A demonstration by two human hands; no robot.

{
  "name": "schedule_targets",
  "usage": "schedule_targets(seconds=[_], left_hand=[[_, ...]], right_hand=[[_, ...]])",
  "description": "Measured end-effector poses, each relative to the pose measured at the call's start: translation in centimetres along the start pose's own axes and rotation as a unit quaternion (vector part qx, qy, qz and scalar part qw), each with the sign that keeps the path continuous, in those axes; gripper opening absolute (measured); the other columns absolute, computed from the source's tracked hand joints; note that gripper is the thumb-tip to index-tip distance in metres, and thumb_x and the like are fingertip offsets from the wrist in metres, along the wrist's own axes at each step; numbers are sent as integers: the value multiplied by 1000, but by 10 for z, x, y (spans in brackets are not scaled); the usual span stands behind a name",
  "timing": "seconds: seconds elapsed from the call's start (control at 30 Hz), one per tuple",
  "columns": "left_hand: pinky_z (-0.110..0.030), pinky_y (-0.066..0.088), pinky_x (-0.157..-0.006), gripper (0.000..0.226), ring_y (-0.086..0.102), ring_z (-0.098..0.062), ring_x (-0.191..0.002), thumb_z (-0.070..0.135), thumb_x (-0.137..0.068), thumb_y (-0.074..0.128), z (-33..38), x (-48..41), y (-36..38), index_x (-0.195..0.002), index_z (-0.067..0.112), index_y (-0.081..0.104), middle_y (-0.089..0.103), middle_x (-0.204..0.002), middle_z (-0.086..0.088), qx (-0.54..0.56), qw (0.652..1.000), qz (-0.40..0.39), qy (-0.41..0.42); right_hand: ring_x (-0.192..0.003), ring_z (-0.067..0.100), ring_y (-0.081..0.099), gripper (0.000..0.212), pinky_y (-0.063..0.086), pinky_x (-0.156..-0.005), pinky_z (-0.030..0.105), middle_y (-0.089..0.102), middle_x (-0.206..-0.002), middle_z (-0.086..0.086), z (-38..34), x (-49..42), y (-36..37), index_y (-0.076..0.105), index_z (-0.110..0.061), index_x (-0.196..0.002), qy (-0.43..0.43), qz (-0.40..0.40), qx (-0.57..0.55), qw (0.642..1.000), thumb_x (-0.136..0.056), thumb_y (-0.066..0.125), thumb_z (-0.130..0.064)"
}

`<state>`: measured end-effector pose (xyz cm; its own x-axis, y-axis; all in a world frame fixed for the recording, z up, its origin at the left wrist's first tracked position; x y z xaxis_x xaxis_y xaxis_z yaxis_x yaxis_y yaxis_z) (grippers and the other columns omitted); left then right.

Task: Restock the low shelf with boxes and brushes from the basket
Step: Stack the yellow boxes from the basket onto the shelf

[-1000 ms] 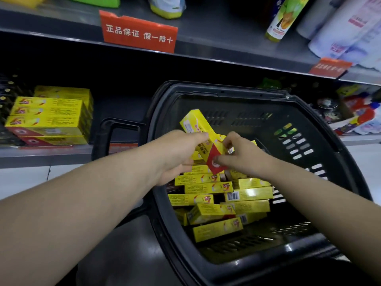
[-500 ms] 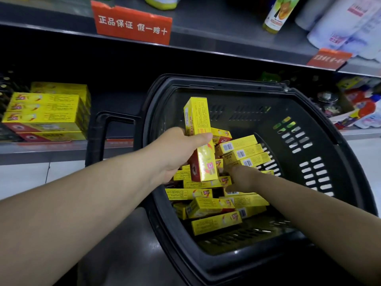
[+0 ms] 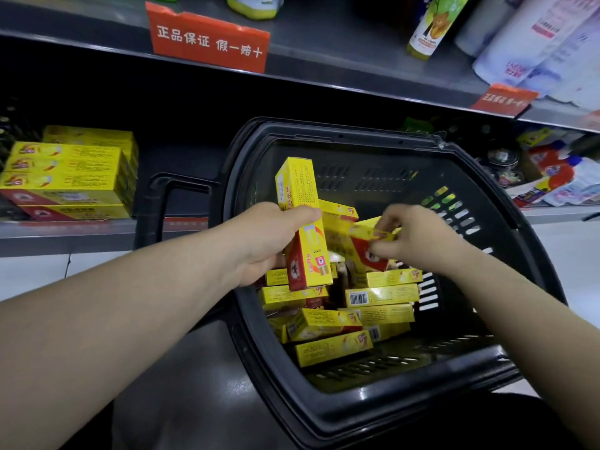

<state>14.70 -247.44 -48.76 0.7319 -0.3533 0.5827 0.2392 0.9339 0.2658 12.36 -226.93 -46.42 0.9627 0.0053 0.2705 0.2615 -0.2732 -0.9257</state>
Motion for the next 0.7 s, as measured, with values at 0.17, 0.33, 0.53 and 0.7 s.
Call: schedule_targets(seconds=[0.17,0.33,0.53,0.7], left_hand=[[-34,55,-77,22,67,-17,-76,29,-91,57,1,-3,4,-98,10,63,72,-86,-5,66,998,18,17],[-34,57,-69,35,70,-19,-81,23,-81,69,8,-2,-2,-111,8,61,72,-98,-9,77,992,63,78],[-21,56,-53,37,71,-13,-75,14,-75,74,21,5,-6,-110,13,63,73,-94,-3,70,990,57,107],[-14,52,-50,25,69,-3,-65,10,-74,74,29,10,-6,-95,20,65,72,-88,4,51,990,47,120]], right_hand=[[-86,33,68,33,56,-74,49,70,-88,11,-37,34,-7,52,-18,-78,8,30,-320,947,-63,71,-39],[-84,14,68,38,58,-70,39,70,-89,-5,-73,45,10,47,-22,-85,-84,-13,-323,943,-69,77,-39],[-75,5,64,25,52,-69,17,67,-89,-1,-43,12,33,64,-11,-97,-29,-71,-442,894,-99,42,-23],[-112,23,53,44,42,-82,27,50,-132,10,-17,-15,120,43,-11,-132,-99,-192,157,964,-91,56,-21]])
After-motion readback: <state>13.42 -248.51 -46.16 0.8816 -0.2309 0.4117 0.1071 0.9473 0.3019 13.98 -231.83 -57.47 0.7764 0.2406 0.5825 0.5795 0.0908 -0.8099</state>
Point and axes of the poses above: each hand's wrist, its own x-axis away from the middle knuckle, its own y-axis out of the palm, z = x × y, the point moved 6 cm from there along -x, towards the middle knuckle
